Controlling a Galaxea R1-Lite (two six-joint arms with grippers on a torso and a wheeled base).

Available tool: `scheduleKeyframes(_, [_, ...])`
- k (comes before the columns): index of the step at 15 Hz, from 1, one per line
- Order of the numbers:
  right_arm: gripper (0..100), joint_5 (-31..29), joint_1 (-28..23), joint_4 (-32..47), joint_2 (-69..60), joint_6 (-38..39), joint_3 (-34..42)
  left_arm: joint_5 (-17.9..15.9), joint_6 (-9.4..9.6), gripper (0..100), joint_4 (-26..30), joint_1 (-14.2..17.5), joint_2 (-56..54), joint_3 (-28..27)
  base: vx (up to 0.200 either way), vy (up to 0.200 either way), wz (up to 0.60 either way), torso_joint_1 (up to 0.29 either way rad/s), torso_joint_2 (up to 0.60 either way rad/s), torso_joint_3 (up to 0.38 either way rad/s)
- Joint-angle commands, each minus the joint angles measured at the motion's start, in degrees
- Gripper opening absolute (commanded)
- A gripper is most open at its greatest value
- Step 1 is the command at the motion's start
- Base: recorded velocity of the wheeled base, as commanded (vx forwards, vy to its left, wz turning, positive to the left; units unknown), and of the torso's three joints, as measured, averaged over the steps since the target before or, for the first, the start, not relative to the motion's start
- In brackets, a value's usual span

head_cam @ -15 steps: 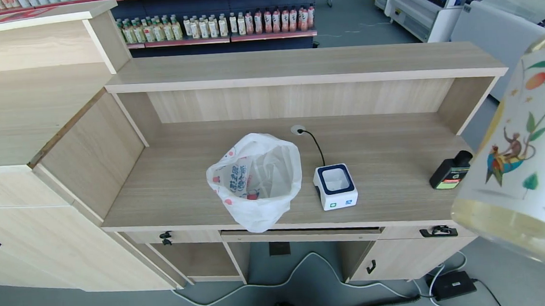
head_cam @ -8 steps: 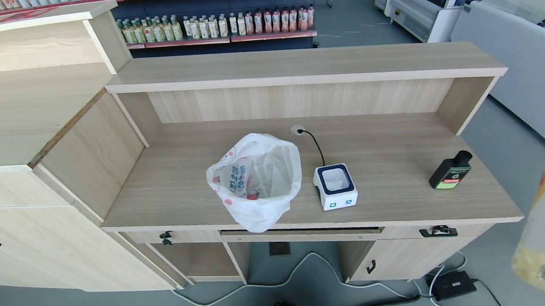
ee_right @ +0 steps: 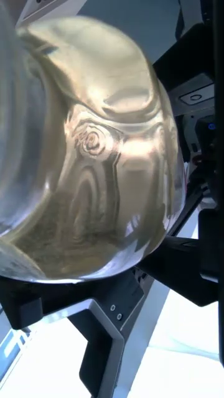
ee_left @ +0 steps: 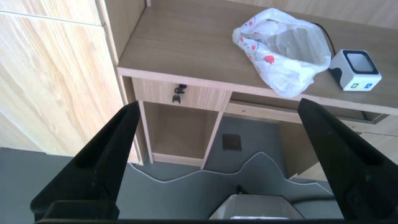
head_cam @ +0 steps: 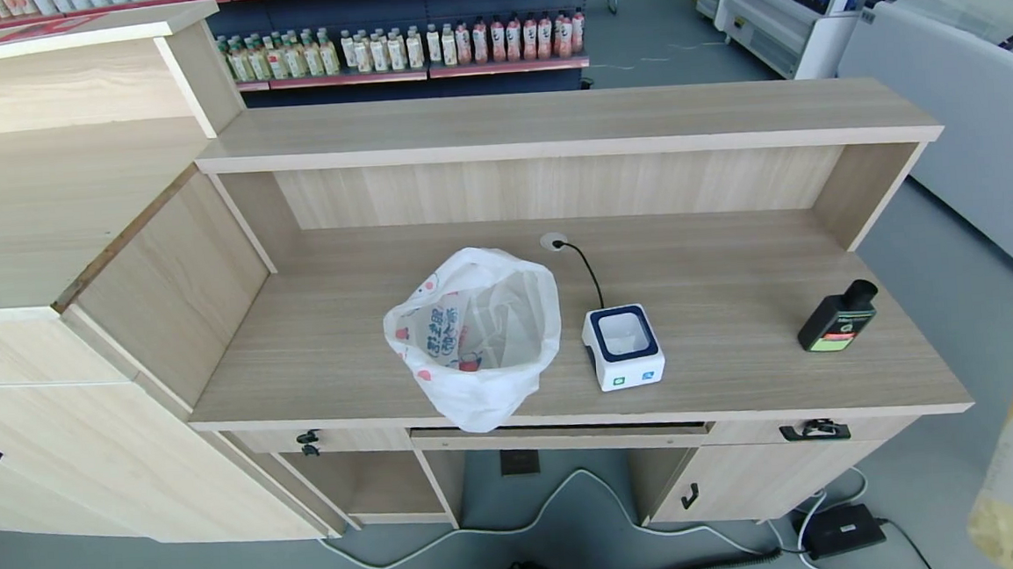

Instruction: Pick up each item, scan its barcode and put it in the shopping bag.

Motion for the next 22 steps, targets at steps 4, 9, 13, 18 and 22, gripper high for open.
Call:
scheduleKeyframes(4, [0,-0.12,-0.18,0.0,-0.05,-0.11,0.24,-0.06,-0.02,100,-0.01,0.01,-0.02,-0.02,0.0,0.0,0.0,0.0,0.0,0.0])
scheduleKeyframes(9, [0,-0.29,-0.98,-0.09,0.13,-0.28,0.24,-0.06,-0.02,100,-0.01,0.01,-0.02,-0.02,0.0,0.0,0.0,0.0,0.0,0.0])
scheduleKeyframes(13, [0,-3.02,-7.83,-0.35,5.58,-13.82,1.12,0.03,-0.02,100,-0.01,0.01,-0.02,-0.02,0.0,0.0,0.0,0.0,0.0,0.0])
scheduleKeyframes(18, [0,-23.58,-18.99,-0.09,21.49,-55.22,-1.34,0.03,-0.02,100,-0.01,0.01,-0.02,-0.02,0.0,0.0,0.0,0.0,0.0,0.0])
scheduleKeyframes(22, [0,-40.28,-21.54,-7.65,28.61,-72.88,0.95,-0.06,-0.02,100,-0.01,0.01,-0.02,-0.02,0.0,0.0,0.0,0.0,0.0,0.0])
